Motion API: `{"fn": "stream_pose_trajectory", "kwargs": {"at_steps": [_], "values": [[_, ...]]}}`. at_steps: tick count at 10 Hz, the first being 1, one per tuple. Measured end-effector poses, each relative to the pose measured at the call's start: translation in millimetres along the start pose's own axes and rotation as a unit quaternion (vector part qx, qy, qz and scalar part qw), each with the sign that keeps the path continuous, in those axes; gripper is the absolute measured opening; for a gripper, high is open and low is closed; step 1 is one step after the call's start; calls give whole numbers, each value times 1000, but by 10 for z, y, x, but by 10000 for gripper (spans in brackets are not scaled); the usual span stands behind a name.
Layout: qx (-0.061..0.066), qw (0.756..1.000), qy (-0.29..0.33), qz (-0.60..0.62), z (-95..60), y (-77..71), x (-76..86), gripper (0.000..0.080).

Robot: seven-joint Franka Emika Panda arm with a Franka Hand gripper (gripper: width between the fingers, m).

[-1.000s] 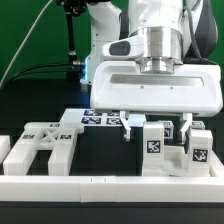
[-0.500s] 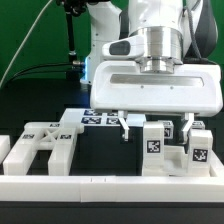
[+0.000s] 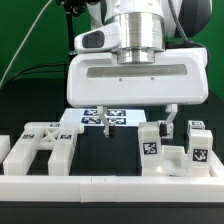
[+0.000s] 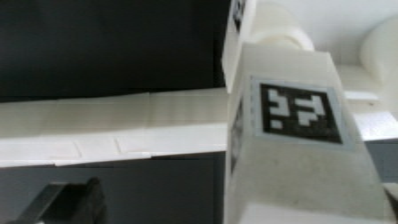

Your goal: Assemble chair

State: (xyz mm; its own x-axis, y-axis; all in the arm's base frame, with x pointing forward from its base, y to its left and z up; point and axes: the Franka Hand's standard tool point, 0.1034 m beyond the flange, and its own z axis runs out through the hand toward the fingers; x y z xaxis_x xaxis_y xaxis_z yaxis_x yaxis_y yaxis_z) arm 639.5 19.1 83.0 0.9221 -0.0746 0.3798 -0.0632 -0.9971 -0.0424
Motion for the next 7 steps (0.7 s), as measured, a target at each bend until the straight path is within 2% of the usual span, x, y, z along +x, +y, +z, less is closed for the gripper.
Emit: {"fn": "stream_pose_trajectory", "kwargs": {"at_steps": [2, 4, 7], "values": [[13, 998, -67, 6, 11, -113, -10, 649], [21, 990, -139, 18, 58, -221, -103, 649], [18, 989, -134, 54, 81, -239, -75, 649]]}}
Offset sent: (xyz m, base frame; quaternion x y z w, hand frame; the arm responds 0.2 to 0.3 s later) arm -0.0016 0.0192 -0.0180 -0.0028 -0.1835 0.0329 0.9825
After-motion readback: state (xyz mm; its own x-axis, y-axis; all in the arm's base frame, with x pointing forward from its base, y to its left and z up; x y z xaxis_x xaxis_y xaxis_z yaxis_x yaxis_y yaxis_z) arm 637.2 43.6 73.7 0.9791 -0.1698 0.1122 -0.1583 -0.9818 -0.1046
